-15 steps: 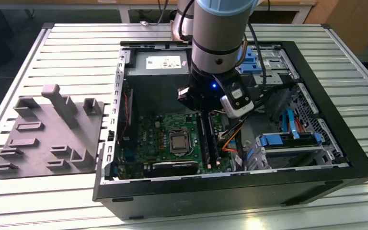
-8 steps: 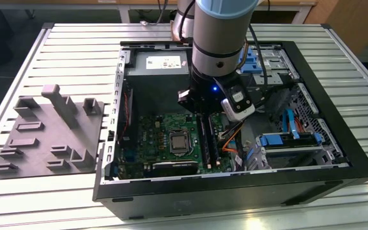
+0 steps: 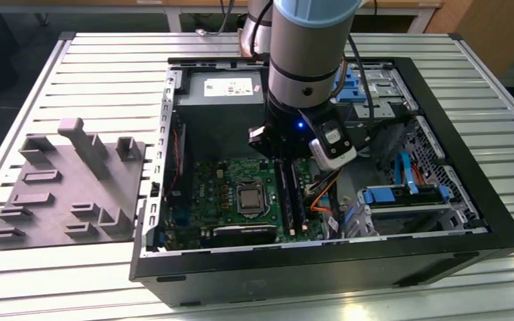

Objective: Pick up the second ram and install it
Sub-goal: 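Press down the second ram until it locks into place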

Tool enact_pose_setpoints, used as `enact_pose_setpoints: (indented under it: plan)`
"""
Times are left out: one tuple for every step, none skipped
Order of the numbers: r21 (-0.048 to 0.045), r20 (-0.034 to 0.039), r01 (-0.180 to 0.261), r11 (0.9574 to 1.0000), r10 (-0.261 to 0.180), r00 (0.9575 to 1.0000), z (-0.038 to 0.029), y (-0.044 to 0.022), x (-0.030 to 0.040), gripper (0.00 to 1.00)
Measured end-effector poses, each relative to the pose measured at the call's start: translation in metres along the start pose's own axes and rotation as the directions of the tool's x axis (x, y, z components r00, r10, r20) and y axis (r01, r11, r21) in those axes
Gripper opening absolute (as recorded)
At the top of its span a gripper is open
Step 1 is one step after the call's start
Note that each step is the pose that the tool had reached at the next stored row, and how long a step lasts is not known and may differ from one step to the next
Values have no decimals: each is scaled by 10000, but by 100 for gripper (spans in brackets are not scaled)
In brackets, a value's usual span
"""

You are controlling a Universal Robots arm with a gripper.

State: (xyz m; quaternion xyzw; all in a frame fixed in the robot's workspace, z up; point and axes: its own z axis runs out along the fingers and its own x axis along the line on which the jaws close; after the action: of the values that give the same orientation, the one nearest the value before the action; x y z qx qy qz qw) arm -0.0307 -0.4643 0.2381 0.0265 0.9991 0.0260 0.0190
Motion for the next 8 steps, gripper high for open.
enact_pose_setpoints:
  plan:
    - [1,0,0,10000,0,10000,0,-3,0,11]
    - [0,0,0,10000,0,10000,0,-7,0,11]
    - [1,-1,0,10000,0,10000,-1,-11,-1,11]
    - [1,0,0,10000,0,10000,-1,-14,-1,11]
    - [1,0,0,10000,0,10000,-1,-18,-1,11]
    - [0,-1,0,10000,0,10000,-1,-22,-1,11]
    - [0,0,0,10000,0,10000,-1,-25,-1,11]
    - [0,0,0,10000,0,10000,-2,-29,-2,11]
